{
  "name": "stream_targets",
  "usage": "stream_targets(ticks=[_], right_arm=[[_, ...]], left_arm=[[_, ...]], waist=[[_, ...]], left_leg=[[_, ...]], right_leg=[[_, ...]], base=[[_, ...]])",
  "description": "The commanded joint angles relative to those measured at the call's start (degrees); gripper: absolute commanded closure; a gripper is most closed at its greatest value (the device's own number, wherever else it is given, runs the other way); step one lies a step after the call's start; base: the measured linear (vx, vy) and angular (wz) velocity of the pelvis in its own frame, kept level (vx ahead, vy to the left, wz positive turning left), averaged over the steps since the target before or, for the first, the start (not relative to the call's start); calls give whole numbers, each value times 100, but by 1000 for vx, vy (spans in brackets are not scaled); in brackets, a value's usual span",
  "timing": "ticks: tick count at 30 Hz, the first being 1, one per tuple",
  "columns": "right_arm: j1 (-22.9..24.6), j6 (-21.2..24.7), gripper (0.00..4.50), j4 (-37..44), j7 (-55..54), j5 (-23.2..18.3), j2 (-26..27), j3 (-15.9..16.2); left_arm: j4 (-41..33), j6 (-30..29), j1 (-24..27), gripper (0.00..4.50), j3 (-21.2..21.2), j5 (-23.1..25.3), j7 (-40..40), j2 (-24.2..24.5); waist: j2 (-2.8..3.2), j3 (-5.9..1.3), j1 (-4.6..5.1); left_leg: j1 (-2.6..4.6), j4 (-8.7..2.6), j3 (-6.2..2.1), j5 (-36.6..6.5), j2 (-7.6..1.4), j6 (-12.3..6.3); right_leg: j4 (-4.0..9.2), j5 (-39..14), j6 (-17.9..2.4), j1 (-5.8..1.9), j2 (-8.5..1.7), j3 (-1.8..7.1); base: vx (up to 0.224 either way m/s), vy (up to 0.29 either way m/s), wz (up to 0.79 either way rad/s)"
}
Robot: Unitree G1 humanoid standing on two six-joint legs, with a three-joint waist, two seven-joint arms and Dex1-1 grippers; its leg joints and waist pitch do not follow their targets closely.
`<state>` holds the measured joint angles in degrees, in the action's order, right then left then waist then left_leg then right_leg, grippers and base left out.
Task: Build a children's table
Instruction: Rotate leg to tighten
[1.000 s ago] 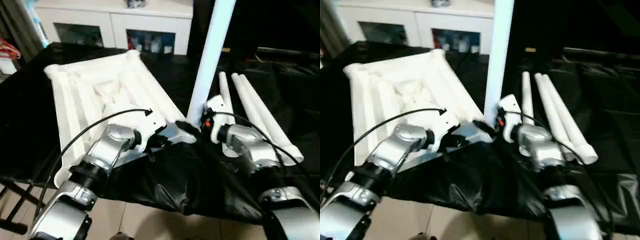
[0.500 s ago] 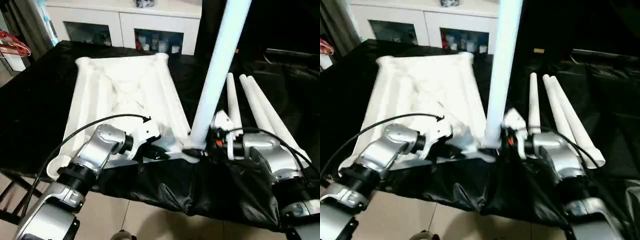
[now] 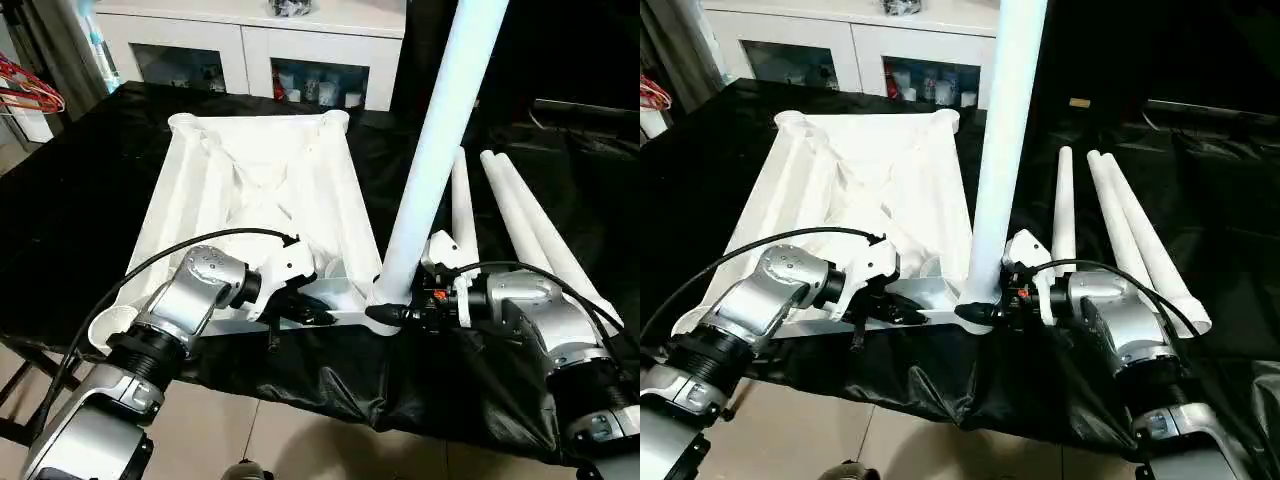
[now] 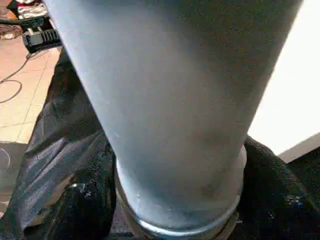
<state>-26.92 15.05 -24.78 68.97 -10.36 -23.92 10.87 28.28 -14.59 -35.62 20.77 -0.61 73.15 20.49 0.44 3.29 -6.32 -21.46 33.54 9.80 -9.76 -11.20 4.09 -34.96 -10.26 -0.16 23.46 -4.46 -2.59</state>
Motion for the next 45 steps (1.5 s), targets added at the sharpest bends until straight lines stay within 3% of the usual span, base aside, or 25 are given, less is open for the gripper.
stream_targets(ticks=[1,5,7,10,11,16,19,21,27,30,33,35,38,45], right_arm=[[196,123,171,-1,24,117,136,338],[219,-33,171,-318,-851,358,461,230],[105,-72,172,-729,-1789,475,816,-23],[-54,-39,173,-1213,-2788,406,1263,-390],[-133,-49,173,-1424,-3244,413,1473,-496],[-359,-235,173,-1874,-4380,556,2080,-670],[-342,-356,173,-1847,-4346,547,2175,-661],[-330,-475,117,-1826,-4245,544,2218,-651],[-340,-610,59,-1733,-4034,555,2057,-669],[-266,-667,59,-1553,-3633,543,1869,-551],[-7,-663,59,-1057,-2758,540,1459,-218],[123,-654,59,-815,-2204,466,1206,-94],[279,-636,59,-502,-1462,368,887,16],[542,-511,59,155,-261,169,249,321]], left_arm=[[-343,234,-128,450,-151,-364,108,-208],[-118,162,-185,450,-310,-372,-369,-508],[98,139,-264,450,-422,-330,-839,-772],[428,214,-394,450,-480,-196,-1466,-1118],[588,235,-471,450,-506,-114,-1824,-1292],[838,327,-577,450,-406,175,-2530,-1663],[800,331,-538,450,-384,184,-2478,-1708],[794,395,-506,450,-347,227,-2379,-1718],[749,497,-407,450,-249,230,-2080,-1576],[667,531,-323,450,-185,242,-1854,-1446],[467,599,-187,450,-116,170,-1380,-1204],[306,671,-87,450,-71,113,-1031,-1027],[94,799,66,450,17,37,-538,-779],[-305,732,272,450,118,-185,441,-359]], waist=[[17,-406,24],[11,-387,53],[-16,-369,123],[-5,-330,195],[-1,-357,210],[23,-359,269],[39,-365,279],[39,-360,287],[60,-373,291],[65,-392,279],[69,-416,238],[77,-415,237],[103,-407,224],[95,-393,121]], left_leg=[[77,-378,-4,-1253,-172,-198],[73,-389,-4,-1312,-158,-112],[67,-424,-26,-1514,-138,21],[113,-431,-26,-1812,-113,49],[121,-423,-35,-1799,-108,71],[101,-445,-42,-1822,-111,103],[95,-443,-42,-1855,-115,17],[92,-450,-42,-1901,-118,-3],[88,-451,-43,-1893,-126,-14],[82,-434,-32,-1706,-127,-85],[56,-411,-21,-1380,-139,-251],[64,-407,-17,-1297,-139,-316],[75,-423,-13,-1406,-159,-330],[96,-437,1,-1551,-192,-296]], right_leg=[[377,-770,-1488,-318,-303,186],[401,-937,-1432,-297,-307,193],[439,-1419,-1304,-318,-325,183],[530,-2139,-1100,-266,-322,188],[540,-2271,-1021,-278,-331,198],[533,-2041,-1043,-256,-309,193],[546,-1974,-1032,-267,-315,199],[541,-1907,-1048,-268,-304,198],[526,-1714,-1121,-274,-304,202],[494,-1352,-1223,-295,-308,208],[435,-696,-1350,-353,-297,201],[430,-525,-1429,-359,-297,188],[436,-671,-1494,-351,-300,180],[445,-959,-1464,-334,-299,190]], base=[[0,0,0],[0,0,0],[0,0,0],[0,0,0],[0,0,0],[0,0,0],[0,0,0],[0,0,0],[0,0,0],[0,0,0],[0,0,0],[0,0,0],[0,0,0],[0,0,0]])
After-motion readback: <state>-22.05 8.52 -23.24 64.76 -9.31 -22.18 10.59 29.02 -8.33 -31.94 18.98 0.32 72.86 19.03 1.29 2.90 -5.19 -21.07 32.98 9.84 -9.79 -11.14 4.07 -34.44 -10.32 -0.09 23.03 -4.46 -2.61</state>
